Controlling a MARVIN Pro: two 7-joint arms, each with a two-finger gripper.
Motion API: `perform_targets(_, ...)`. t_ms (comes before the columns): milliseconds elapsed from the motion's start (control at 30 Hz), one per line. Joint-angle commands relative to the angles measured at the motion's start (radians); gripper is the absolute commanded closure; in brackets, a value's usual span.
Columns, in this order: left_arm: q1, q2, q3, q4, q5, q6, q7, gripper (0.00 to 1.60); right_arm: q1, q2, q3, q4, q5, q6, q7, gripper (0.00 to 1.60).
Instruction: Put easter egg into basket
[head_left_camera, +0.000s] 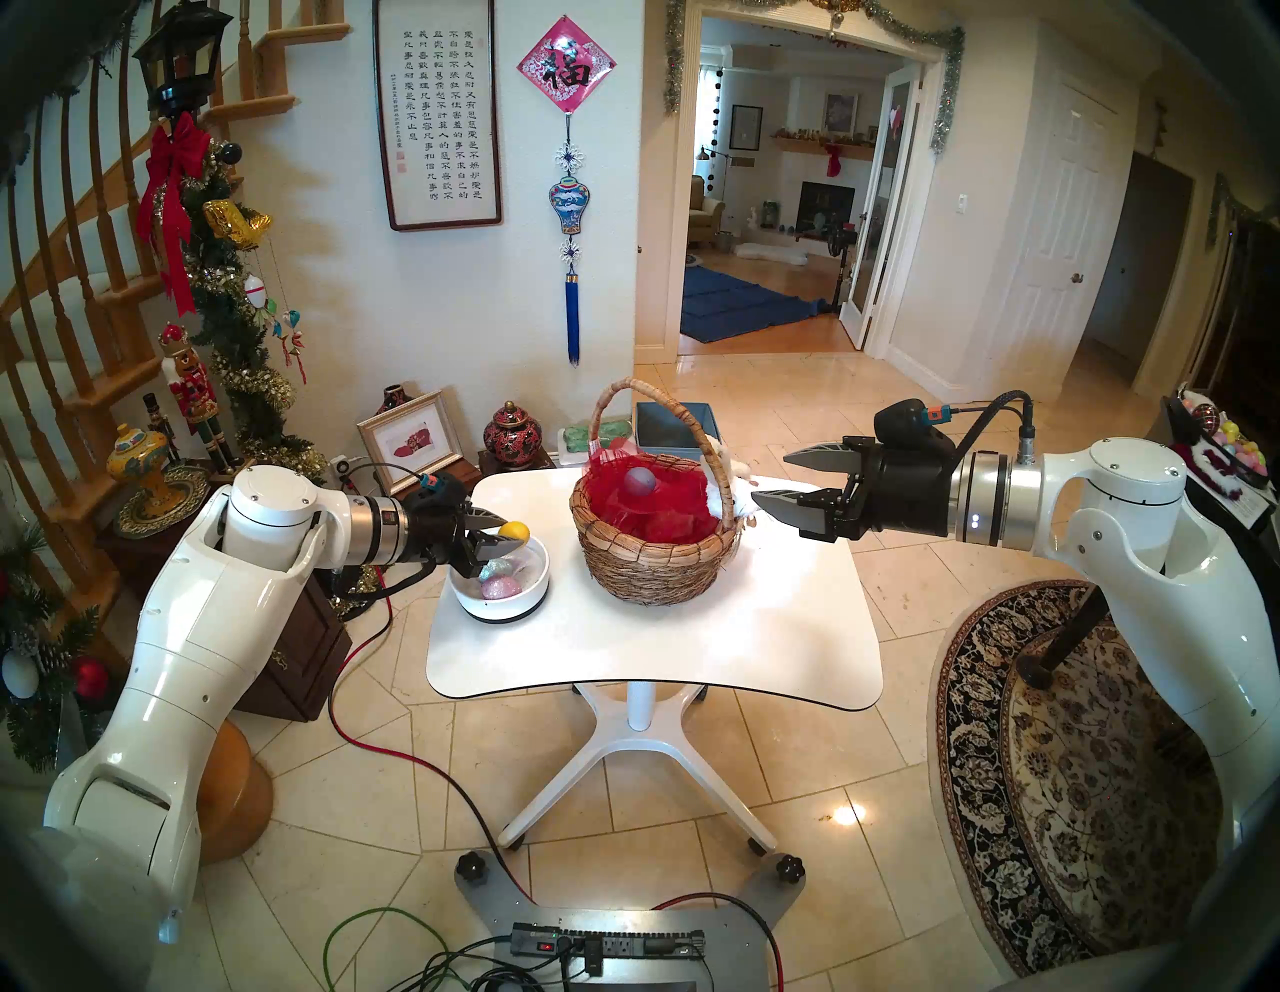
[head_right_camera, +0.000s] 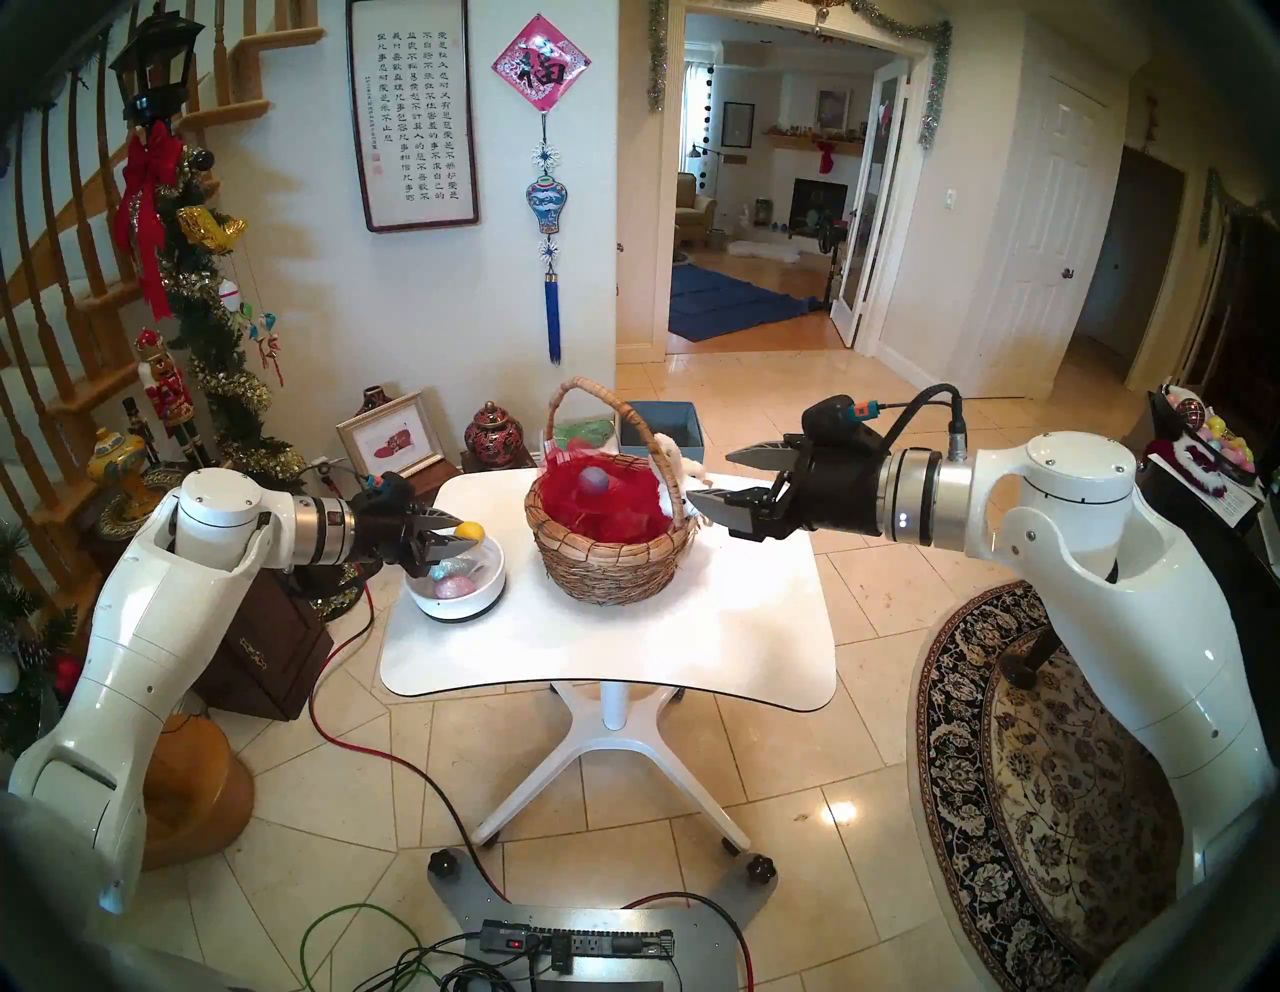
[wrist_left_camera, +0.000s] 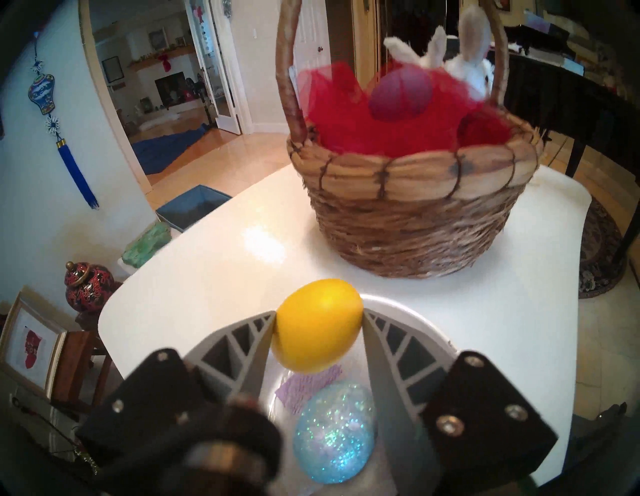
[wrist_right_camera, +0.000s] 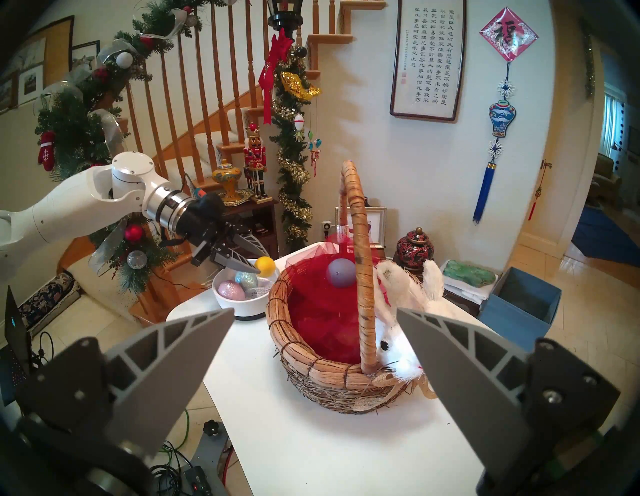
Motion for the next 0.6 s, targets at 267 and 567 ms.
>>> perform_targets(267,0.032,-0.085,-0.131,-0.135,-0.172,0.041,-0.014,0.92,0.005,0.002,0.006,0.000,-0.001,-0.003,-0.003,0.00)
perform_targets(567,-0.015,-0.124,-0.072,-0.191,-0.147,0.091,0.017,0.90,0.005,0.003,0.005,0.000,0.000,-0.004,-0.003,0.00)
